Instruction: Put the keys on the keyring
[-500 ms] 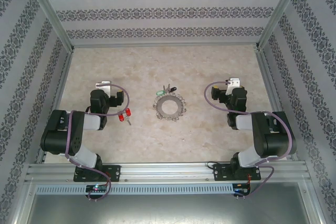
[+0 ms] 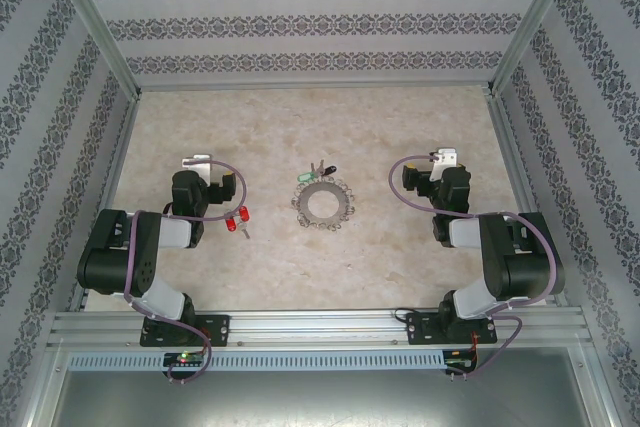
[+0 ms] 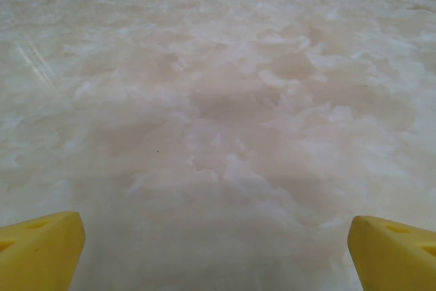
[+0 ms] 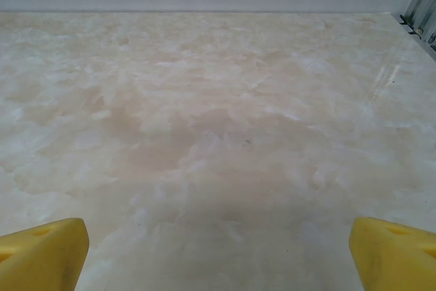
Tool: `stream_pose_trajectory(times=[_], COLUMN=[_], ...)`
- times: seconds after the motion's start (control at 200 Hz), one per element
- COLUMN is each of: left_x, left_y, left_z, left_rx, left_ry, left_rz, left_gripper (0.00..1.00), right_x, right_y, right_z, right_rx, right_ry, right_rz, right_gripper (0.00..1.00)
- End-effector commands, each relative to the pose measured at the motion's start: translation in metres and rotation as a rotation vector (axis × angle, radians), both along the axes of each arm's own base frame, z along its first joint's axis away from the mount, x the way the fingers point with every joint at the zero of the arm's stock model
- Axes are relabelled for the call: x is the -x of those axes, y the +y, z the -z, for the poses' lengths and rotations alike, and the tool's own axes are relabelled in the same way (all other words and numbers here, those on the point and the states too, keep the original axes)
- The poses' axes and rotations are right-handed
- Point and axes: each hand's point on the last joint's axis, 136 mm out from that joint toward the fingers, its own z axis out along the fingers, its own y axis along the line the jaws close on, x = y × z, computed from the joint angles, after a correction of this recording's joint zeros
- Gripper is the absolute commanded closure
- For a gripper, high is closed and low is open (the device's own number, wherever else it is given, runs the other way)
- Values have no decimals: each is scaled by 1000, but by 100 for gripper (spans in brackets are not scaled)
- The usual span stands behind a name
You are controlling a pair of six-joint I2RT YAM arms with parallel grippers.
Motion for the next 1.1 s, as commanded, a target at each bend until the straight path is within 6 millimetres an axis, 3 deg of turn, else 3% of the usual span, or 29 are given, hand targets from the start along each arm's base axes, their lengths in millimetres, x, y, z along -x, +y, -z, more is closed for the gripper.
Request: stream_pose_trajectory(times=[0.0,0.325,0.45,0.61,0.714,0.759,0.799,0.849,0.914,1.094], left_x=[-6,-8,-6,20,45,59,72,87,105,111], left_y=[2,4,24,16,23,29,36,42,47,-18], left_z=[-9,-15,-44,-99,-127,-134,-136,-137,-129,-103], left_rx=[-4,-5,5,180,237,225,228,236,268,444], left_ry=[-25,-13,76,3,45,95,140,197,271,483], left_rz=[3,-6,-156,-188,-267,-312,-368,-430,-506,-206], left_gripper=[0,0,0,0,0,0,0,1,1,0], right_x=[-5,-4,-2,5,21,33,34,31,39,74], right_y=[-2,-7,-6,-27,-54,-57,-43,-13,20,105], right_z=[-12,-16,-37,-82,-103,-98,-95,-90,-70,-34], right_rx=[-14,-17,-14,-9,-200,-297,-381,-456,-474,-321], right_ry=[-36,-53,16,42,24,75,92,98,186,391], right_rz=[-5,28,20,189,423,476,399,236,144,-72], right_gripper=[2,2,2,2,2,2,2,2,2,9])
